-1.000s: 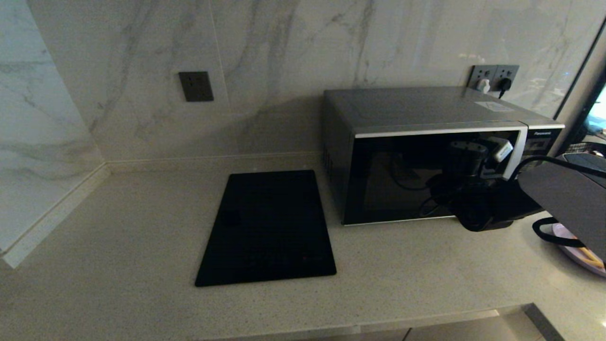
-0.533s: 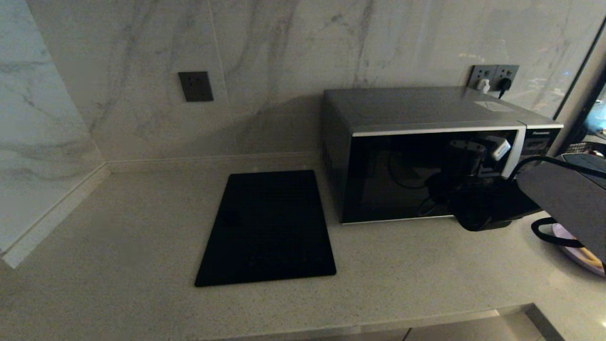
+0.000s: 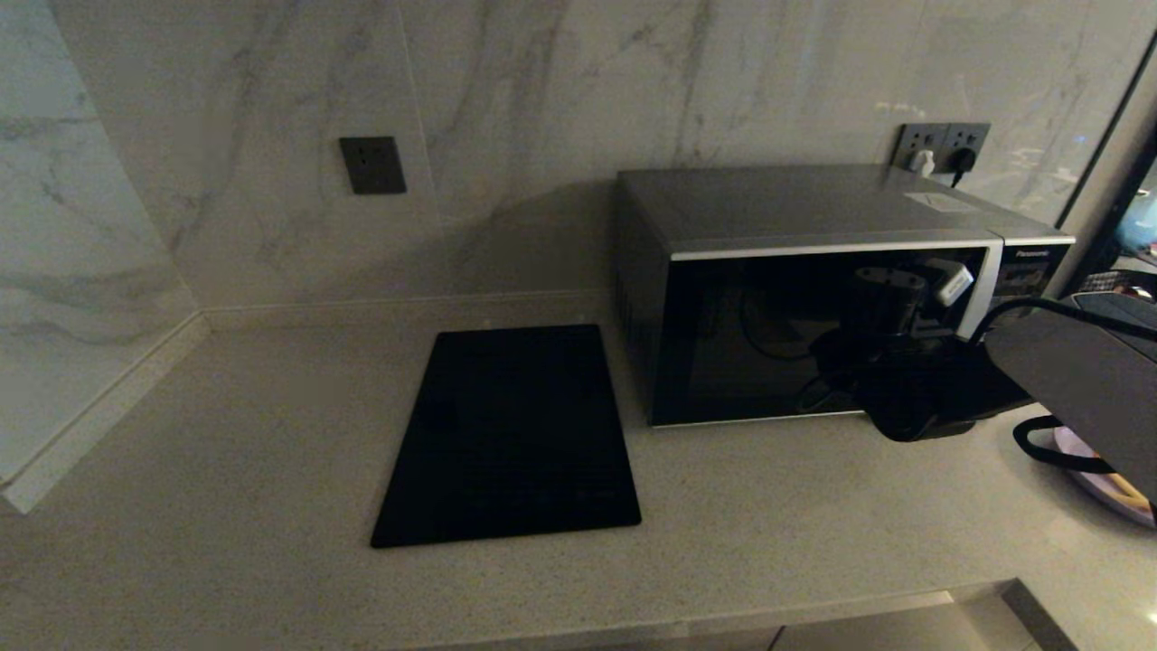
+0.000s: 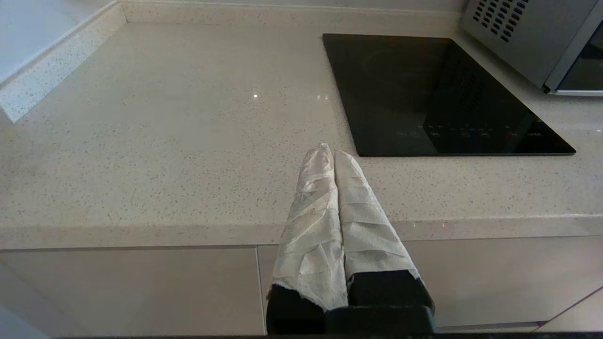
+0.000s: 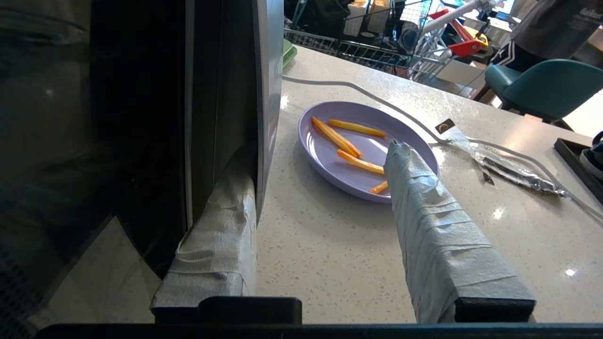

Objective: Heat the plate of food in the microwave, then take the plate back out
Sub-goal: Open the microwave oven

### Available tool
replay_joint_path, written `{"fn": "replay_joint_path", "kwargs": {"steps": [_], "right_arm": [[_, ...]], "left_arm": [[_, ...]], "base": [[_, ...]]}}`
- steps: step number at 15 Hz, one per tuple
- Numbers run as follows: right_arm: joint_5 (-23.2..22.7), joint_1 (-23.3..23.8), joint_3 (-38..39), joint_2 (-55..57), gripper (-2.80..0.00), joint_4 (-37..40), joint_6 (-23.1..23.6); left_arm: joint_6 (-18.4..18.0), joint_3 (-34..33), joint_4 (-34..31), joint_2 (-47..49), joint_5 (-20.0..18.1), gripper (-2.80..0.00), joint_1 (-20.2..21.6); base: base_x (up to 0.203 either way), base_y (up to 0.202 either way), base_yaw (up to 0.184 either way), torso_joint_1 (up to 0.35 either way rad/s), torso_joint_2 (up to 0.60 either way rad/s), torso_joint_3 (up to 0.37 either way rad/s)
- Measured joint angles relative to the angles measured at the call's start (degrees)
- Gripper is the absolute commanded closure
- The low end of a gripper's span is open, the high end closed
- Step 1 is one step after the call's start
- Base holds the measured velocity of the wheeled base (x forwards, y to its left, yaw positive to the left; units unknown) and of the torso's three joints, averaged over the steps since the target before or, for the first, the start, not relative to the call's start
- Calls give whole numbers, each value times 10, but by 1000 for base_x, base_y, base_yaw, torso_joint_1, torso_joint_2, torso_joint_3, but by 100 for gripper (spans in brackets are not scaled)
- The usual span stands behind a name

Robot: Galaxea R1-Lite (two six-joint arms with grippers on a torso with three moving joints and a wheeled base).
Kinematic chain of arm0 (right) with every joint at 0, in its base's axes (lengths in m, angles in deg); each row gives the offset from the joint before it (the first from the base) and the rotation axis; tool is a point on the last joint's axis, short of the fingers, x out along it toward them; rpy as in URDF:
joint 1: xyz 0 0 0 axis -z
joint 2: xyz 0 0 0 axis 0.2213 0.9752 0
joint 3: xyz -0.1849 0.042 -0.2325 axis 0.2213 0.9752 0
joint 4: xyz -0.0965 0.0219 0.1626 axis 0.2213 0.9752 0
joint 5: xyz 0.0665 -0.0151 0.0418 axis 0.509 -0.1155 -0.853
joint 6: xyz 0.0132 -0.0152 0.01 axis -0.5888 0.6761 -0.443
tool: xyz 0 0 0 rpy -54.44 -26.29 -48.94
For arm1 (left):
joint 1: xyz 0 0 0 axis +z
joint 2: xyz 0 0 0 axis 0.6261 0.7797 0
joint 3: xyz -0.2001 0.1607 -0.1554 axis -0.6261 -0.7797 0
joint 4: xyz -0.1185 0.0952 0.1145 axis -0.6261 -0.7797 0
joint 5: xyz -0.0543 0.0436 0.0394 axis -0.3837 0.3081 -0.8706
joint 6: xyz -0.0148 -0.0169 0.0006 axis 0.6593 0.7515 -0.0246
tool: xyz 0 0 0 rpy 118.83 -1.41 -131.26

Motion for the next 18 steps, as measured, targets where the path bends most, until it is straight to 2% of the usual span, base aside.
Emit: {"fn": "replay_joint_path", "kwargs": {"steps": [18], "right_arm": [[-3, -34, 31, -17, 0, -19, 2]], "left_arm": [[0, 0, 0, 0, 0, 0, 0]], "base": [[0, 0, 0, 0, 0, 0]]}}
